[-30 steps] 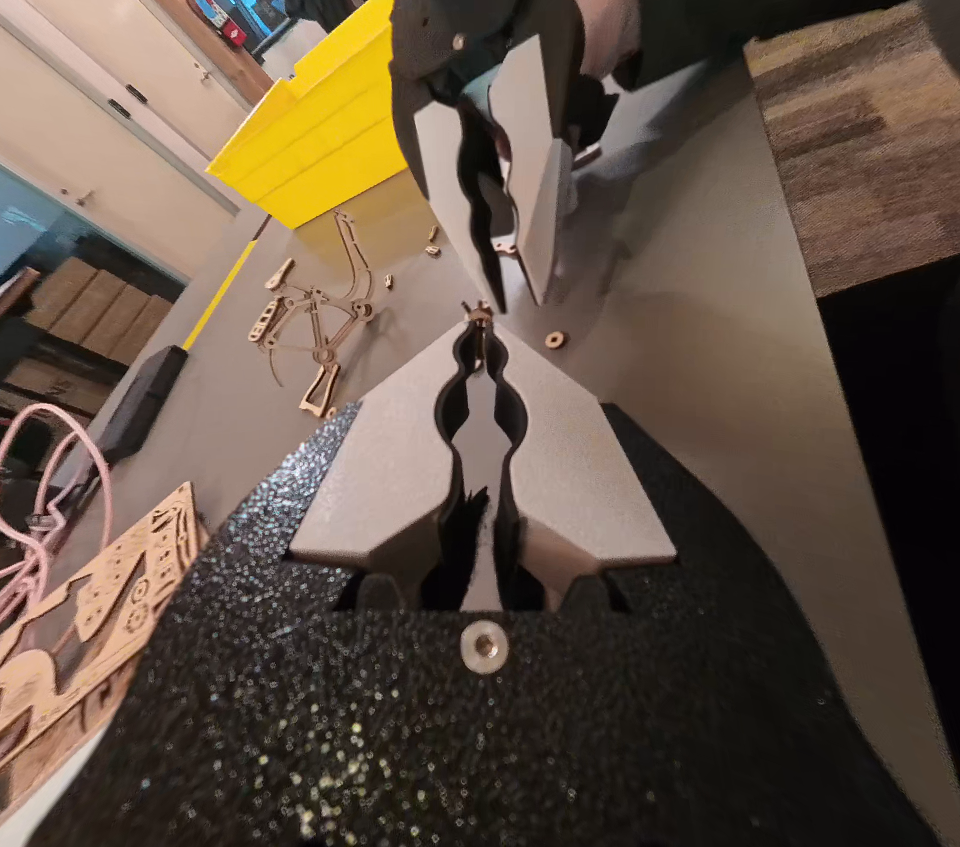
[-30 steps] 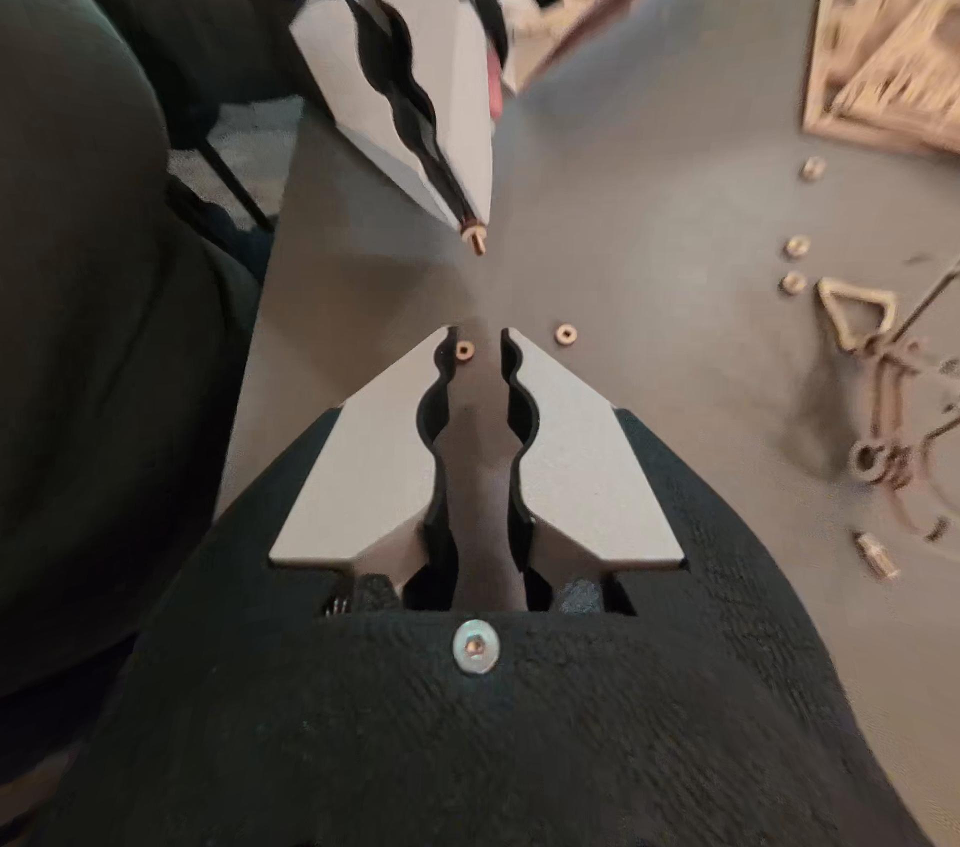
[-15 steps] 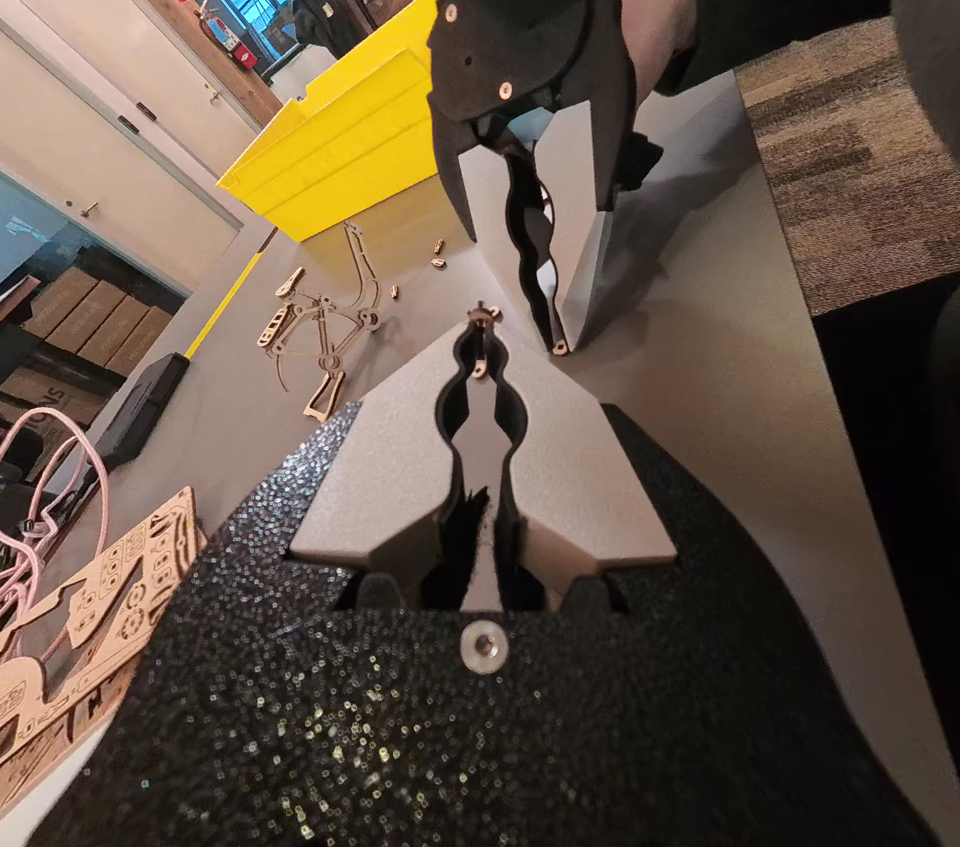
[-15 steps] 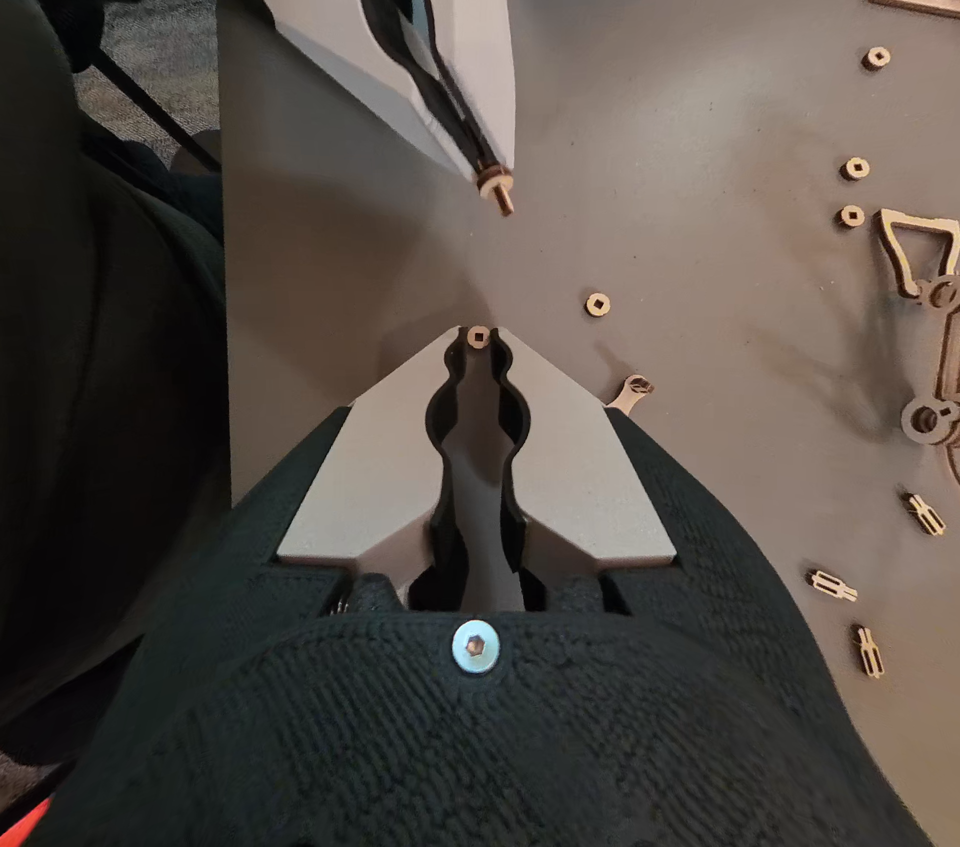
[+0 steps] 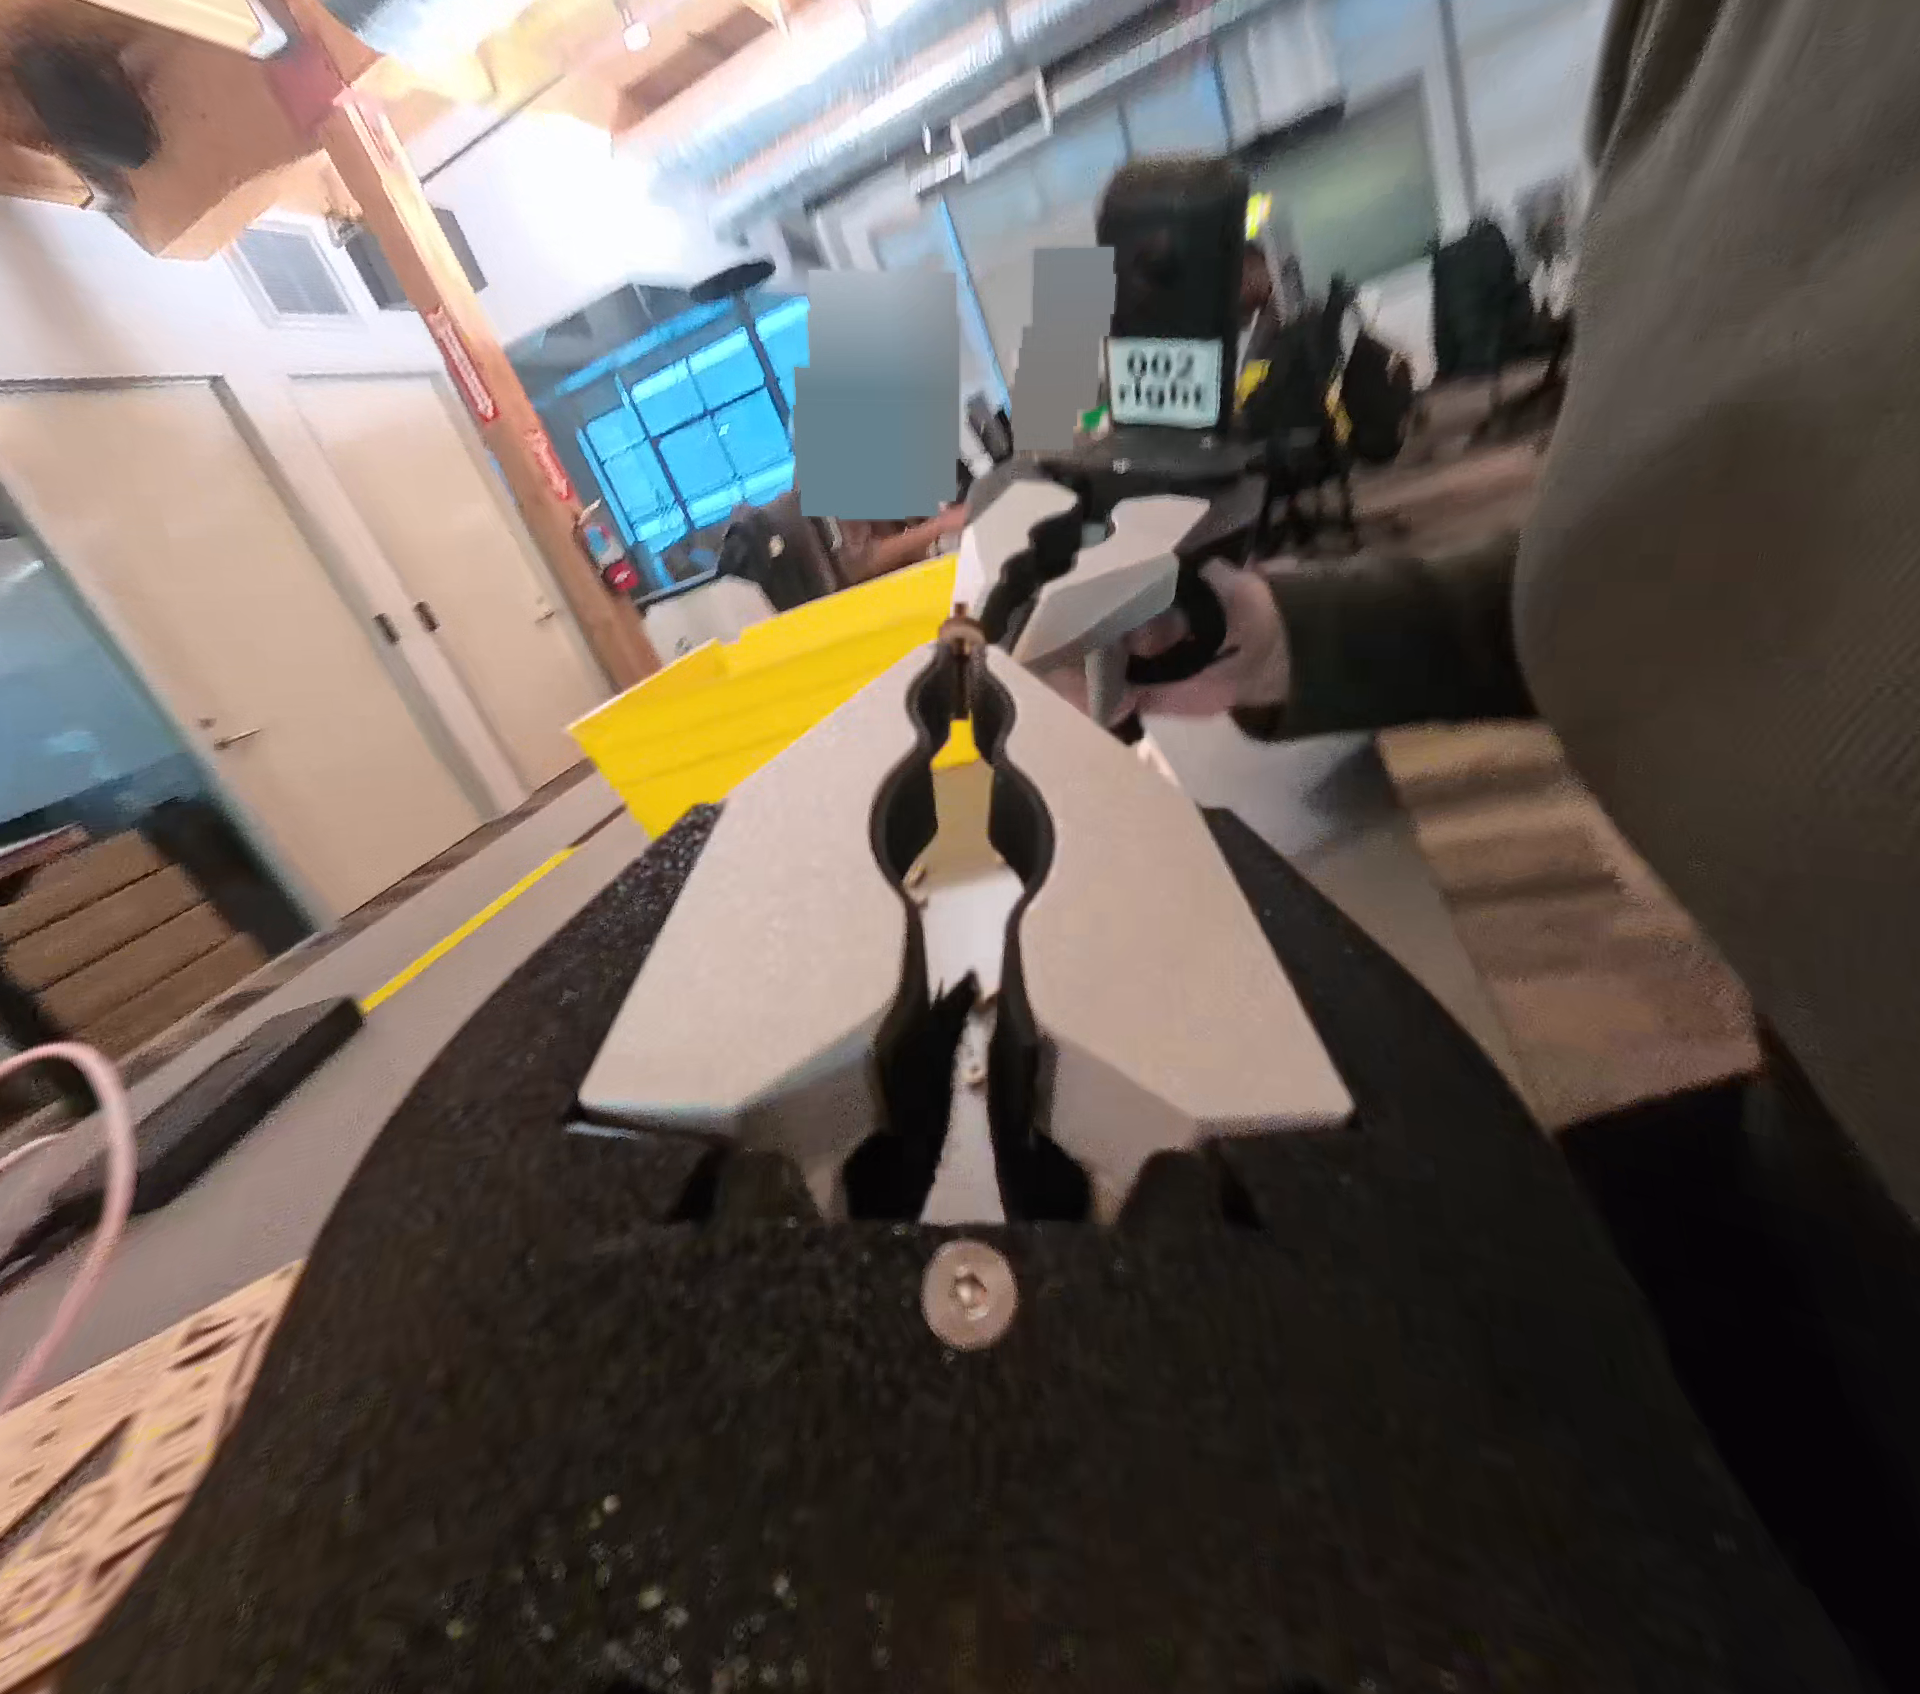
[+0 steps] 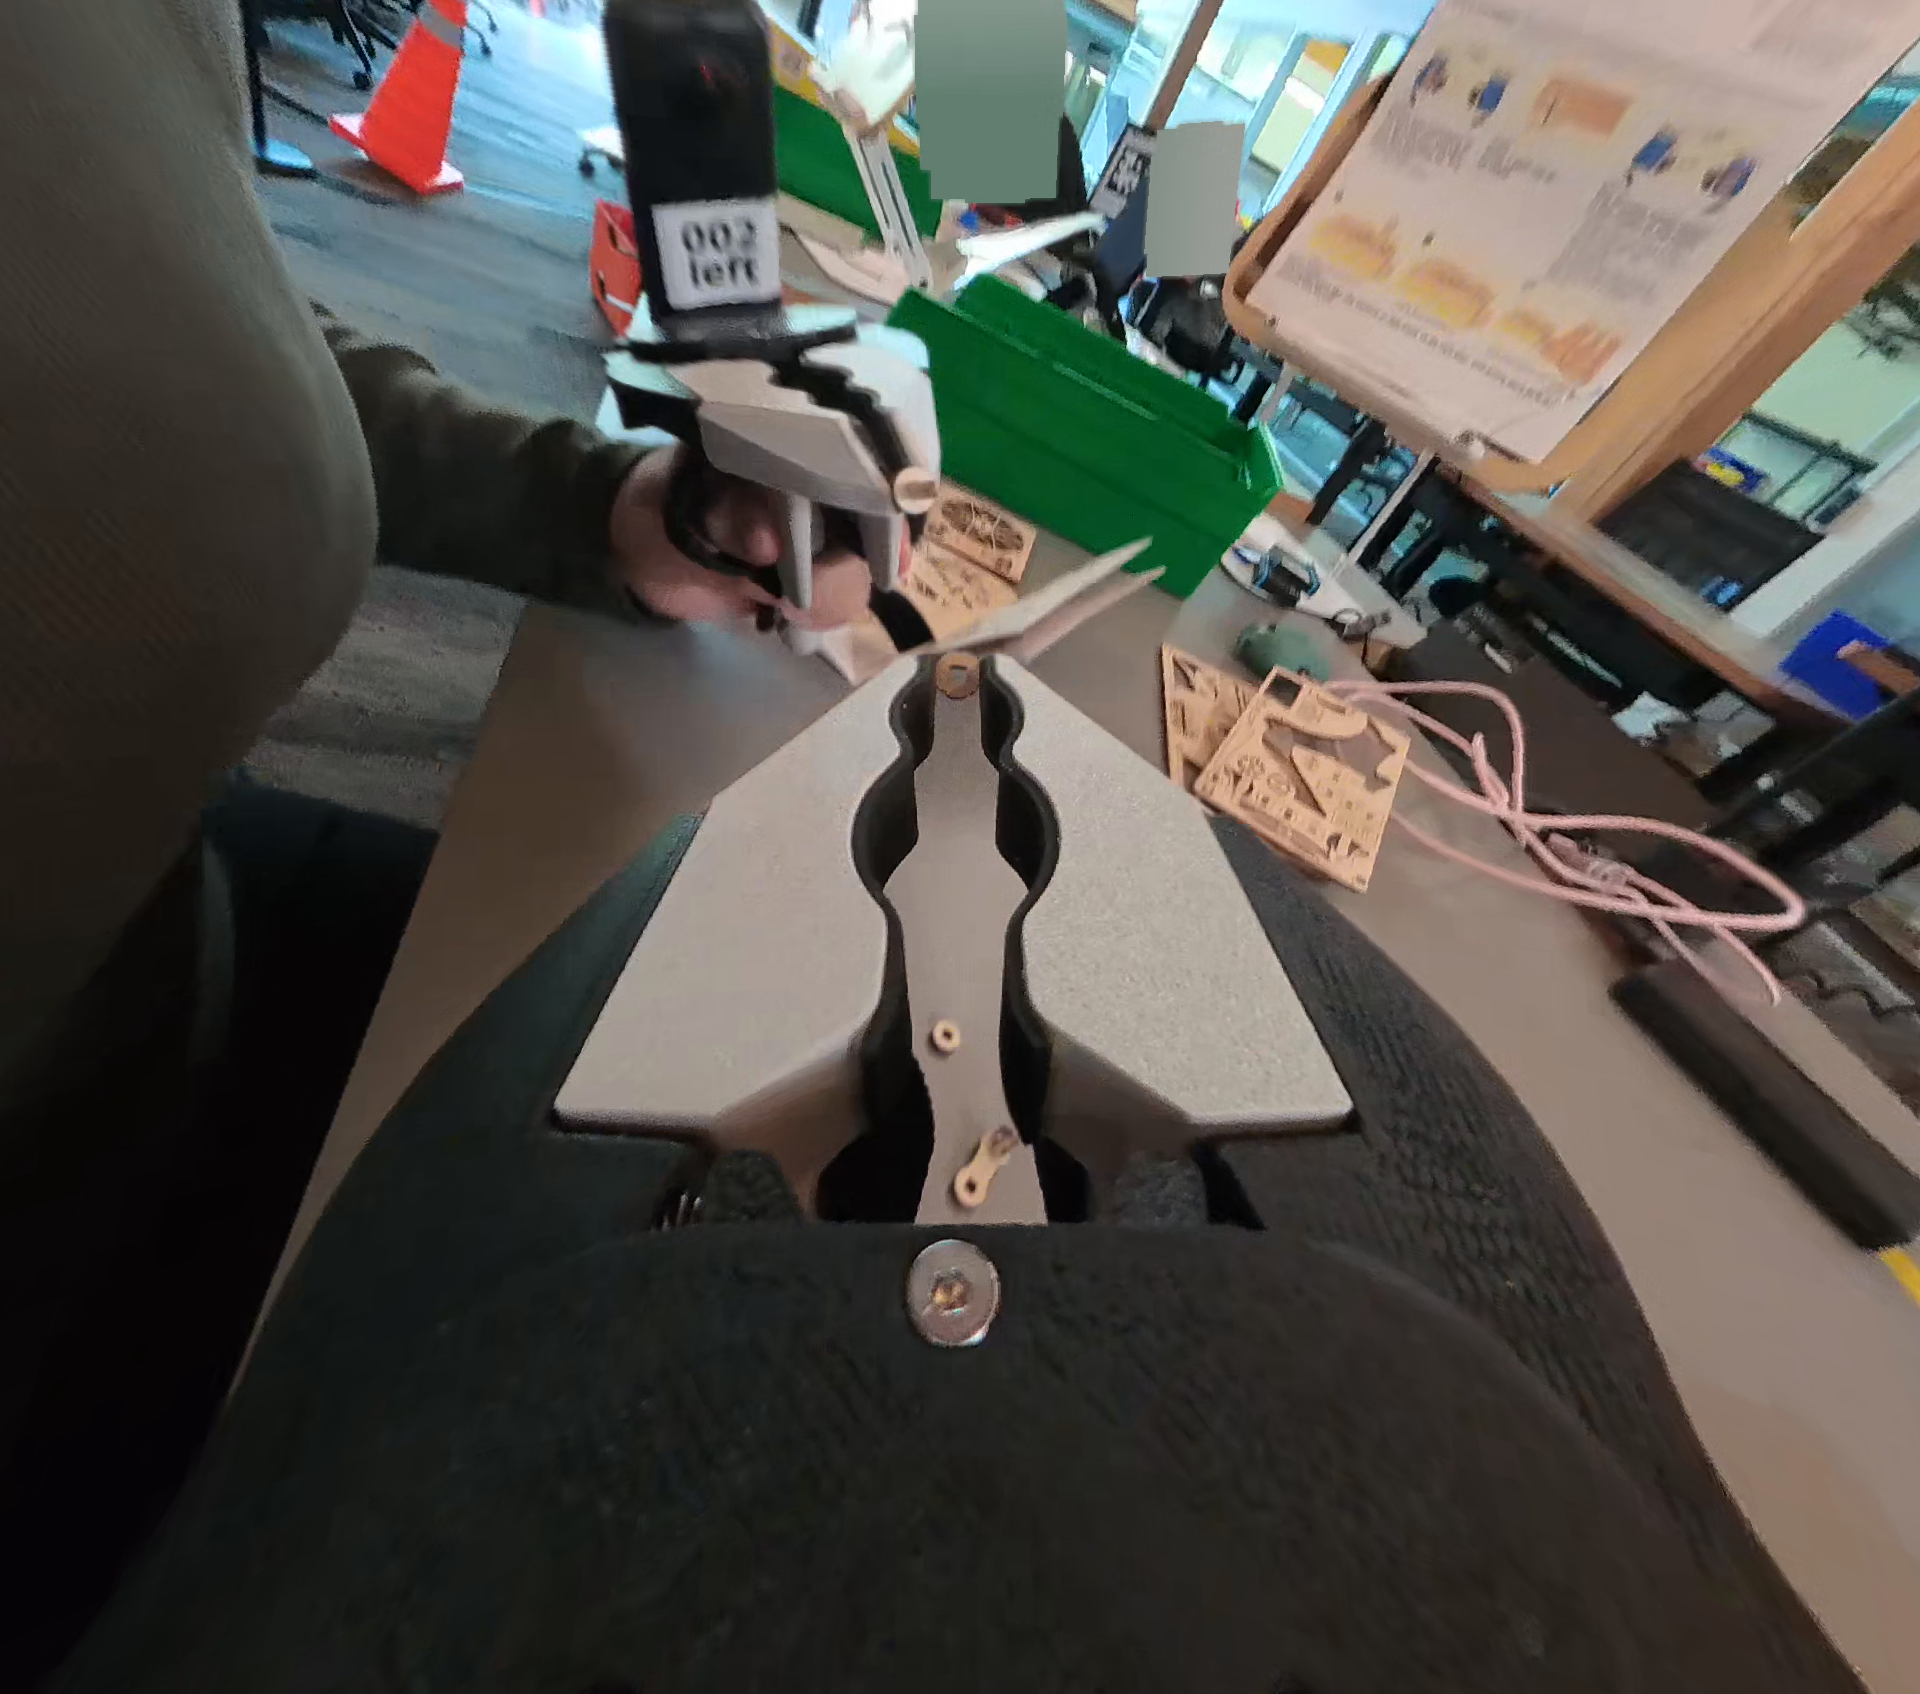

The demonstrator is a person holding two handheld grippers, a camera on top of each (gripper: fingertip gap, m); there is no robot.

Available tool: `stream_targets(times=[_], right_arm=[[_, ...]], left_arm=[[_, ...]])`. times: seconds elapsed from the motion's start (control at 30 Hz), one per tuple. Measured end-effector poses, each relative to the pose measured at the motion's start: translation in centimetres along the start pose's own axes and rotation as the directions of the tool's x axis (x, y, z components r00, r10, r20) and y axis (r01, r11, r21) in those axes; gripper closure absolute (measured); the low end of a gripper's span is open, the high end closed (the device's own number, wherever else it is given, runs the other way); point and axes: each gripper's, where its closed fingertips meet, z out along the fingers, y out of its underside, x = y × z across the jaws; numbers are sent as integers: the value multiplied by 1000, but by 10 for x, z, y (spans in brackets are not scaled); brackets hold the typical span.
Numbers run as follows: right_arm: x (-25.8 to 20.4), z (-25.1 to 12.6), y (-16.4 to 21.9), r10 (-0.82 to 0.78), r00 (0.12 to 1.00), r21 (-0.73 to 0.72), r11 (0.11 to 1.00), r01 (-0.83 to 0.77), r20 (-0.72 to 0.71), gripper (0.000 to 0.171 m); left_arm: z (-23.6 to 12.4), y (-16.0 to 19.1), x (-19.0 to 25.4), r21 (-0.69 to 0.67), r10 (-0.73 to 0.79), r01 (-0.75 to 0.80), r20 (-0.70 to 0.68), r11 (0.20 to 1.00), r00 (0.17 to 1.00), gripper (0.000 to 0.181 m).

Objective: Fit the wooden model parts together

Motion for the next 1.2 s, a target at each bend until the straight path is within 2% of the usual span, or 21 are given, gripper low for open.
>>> stream_targets(times=[0.13,0.33,0.53,0.77,1.2], right_arm=[[0,1,-24,-11,1000,84,996,9,26,165],[-2,8,-44,-27,997,164,986,14,78,165],[-7,19,-58,-12,989,204,979,-19,150,165],[-8,27,-57,-5,978,186,982,-35,209,165],[-5,27,-51,15,972,183,981,-60,235,165]], left_arm=[[-8,-20,-3,146,-135,140,-45,979,990,181],[-11,-26,-4,203,-206,219,-84,954,975,181],[-11,-26,-5,208,-207,221,-86,953,975,181],[-11,-25,-5,202,-211,226,-94,953,973,181],[-10,-20,-5,173,-214,229,-100,958,972,181]])
